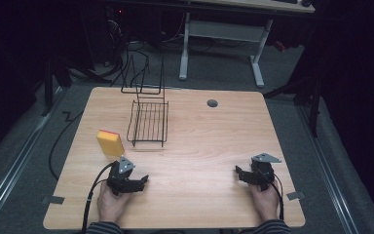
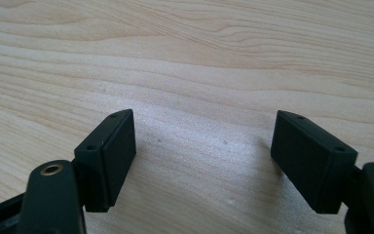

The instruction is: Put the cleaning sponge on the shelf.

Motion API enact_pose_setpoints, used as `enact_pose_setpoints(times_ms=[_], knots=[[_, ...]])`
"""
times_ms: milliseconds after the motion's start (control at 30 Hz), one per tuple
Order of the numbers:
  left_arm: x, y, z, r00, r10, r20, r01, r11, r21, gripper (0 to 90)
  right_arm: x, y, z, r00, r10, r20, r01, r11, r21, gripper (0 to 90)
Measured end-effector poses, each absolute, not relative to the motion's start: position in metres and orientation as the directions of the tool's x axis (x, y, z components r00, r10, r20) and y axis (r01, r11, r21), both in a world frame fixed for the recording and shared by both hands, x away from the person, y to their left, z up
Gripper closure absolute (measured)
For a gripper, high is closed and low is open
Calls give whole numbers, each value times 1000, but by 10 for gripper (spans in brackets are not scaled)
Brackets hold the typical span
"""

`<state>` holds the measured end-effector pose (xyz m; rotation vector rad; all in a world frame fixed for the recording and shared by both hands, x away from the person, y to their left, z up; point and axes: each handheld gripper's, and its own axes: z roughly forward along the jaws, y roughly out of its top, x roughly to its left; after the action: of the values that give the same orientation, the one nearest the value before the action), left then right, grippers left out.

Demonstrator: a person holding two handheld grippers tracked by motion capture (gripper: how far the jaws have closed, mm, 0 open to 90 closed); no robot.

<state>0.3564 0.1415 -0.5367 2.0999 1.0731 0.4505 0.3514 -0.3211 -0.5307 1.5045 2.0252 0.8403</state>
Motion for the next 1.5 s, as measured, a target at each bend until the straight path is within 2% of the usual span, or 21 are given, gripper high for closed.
enact_pose_setpoints(times_ms=[567,767,1067,1233,1500], knots=[[356,140,-536,569,822,-20,566,-373,735,193,351,-321,-531,-283,959,-16,666,208,716,248],[356,135,-537,553,833,-20,577,-366,730,150,351,-321,-531,-282,959,-15,666,207,716,247],[356,134,-536,554,832,-21,578,-367,729,150,351,-321,-531,-283,959,-16,666,209,716,246],[357,135,-533,546,836,-55,602,-346,720,160,352,-321,-531,-285,958,-16,665,210,717,246],[353,137,-528,551,832,-66,590,-332,736,160,352,-321,-531,-286,958,-17,665,211,717,245]])
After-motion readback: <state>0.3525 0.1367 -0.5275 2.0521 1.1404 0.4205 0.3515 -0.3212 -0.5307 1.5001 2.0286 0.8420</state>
